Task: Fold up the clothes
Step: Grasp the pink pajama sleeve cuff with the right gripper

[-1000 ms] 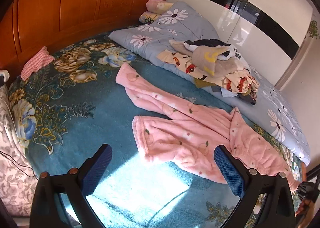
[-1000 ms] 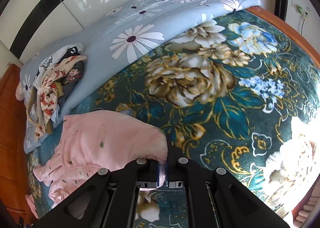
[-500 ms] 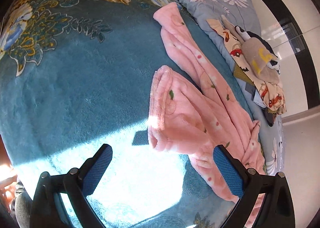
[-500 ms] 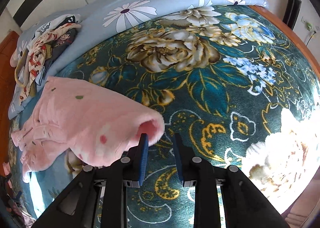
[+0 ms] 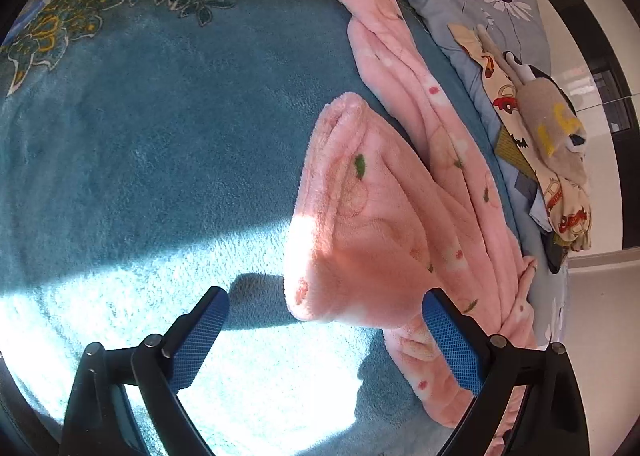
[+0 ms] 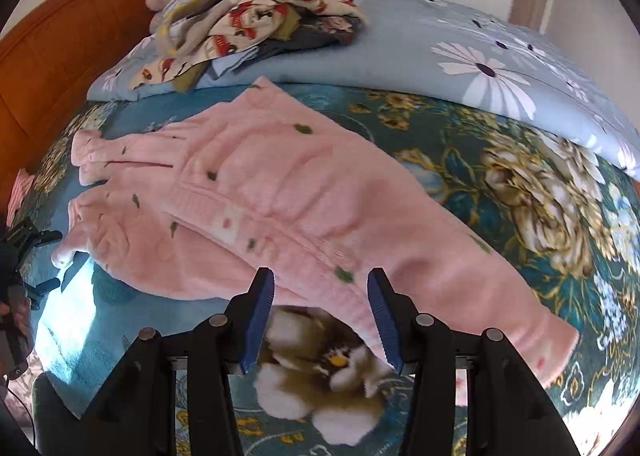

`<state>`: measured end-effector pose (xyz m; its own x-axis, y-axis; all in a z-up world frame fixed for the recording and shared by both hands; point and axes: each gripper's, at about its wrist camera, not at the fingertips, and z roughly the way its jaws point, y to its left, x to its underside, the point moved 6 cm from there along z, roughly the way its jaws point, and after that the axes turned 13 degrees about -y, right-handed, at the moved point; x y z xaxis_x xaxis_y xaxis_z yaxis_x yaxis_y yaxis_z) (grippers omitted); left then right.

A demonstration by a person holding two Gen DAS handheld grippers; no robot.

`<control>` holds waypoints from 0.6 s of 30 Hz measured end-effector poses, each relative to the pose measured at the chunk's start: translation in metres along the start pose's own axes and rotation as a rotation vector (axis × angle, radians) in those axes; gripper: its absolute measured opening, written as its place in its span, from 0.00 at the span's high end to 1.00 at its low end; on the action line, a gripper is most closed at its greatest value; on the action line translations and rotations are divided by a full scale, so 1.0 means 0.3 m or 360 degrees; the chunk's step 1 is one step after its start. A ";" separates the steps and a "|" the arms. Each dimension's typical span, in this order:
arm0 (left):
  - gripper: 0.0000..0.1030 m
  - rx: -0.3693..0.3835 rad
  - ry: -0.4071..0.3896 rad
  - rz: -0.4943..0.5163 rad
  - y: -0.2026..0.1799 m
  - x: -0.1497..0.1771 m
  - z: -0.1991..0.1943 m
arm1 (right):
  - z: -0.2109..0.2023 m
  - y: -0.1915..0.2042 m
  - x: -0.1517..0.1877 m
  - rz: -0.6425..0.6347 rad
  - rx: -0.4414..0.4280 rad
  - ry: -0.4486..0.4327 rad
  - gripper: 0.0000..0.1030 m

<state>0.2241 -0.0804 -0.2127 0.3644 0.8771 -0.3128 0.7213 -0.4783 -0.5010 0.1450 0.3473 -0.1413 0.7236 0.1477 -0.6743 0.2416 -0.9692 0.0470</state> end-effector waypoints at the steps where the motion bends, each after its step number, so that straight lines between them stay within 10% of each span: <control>1: 0.04 -0.0004 -0.0004 -0.0009 0.007 -0.004 0.002 | 0.044 0.055 -0.010 -0.0062 -0.0040 0.0018 0.51; 14: 0.15 -0.0002 -0.0023 -0.0215 0.072 -0.044 0.012 | 0.259 0.271 -0.003 -0.0734 0.0250 0.0042 0.50; 18: 0.27 -0.0026 -0.0037 -0.0195 0.080 -0.048 -0.001 | 0.242 0.210 -0.064 -0.0581 0.0275 0.0057 0.92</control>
<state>0.2364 -0.1047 -0.2200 0.2595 0.9275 -0.2689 0.7690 -0.3669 -0.5234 0.0993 0.2692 -0.1788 0.6333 0.4920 -0.5975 0.3766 -0.8703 -0.3174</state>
